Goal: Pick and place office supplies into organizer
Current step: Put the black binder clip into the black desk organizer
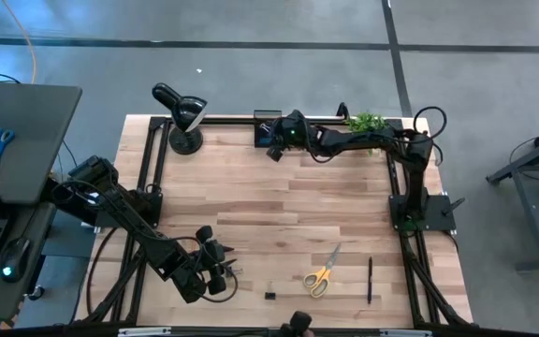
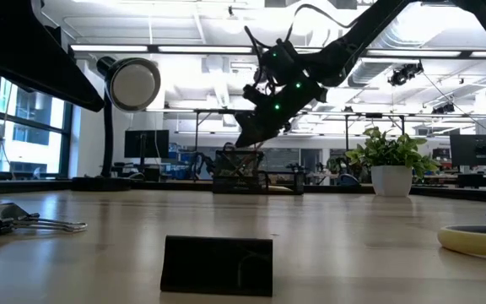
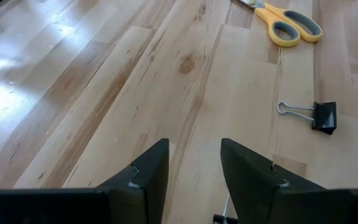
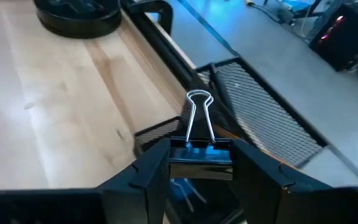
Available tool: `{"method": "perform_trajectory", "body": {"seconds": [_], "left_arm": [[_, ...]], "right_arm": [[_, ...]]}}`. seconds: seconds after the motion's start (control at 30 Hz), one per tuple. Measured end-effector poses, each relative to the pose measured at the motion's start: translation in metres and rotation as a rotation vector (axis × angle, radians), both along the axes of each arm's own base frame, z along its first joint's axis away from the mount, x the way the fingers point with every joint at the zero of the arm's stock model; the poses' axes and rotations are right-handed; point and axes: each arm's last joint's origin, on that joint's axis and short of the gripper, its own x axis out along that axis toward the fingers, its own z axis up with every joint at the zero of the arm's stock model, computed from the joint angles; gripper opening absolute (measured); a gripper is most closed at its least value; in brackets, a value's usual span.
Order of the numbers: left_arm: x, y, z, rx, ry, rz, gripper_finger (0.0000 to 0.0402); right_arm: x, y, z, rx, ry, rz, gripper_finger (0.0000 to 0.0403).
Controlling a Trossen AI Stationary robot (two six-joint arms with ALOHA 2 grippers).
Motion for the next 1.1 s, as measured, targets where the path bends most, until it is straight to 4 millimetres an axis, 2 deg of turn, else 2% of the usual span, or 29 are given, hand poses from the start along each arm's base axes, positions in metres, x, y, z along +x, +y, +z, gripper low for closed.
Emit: {"method": "perform_trajectory", "body": {"seconds": [0.43, 0.73, 0.9, 1.0, 1.1], "left_arm": [[0.0, 0.0, 0.0, 0.001, -0.002, 0.002, 0.0134], [0.0, 0.0, 0.0, 0.0, -0.002, 0.001, 0.0133], [0.0, 0.0, 0.0, 0.0, -0.002, 0.001, 0.0133], [0.0, 0.0, 0.0, -0.001, -0.001, 0.001, 0.0133], [0.0, 0.0, 0.0, -0.002, -0.001, 0.0, 0.0133]], "right_arm": [[-0.001, 0.0, 0.0, -0.092, 0.072, 0.014, 0.0151], [-0.001, -0.001, 0.0, -0.11, 0.085, 0.006, 0.0214], [-0.001, -0.001, 0.0, -0.097, 0.076, 0.0, 0.0229], [0.0, 0.004, -0.003, -0.072, 0.092, 0.004, 0.0227], [0.003, 0.019, -0.007, -0.051, 0.147, 0.042, 0.0228]]}}
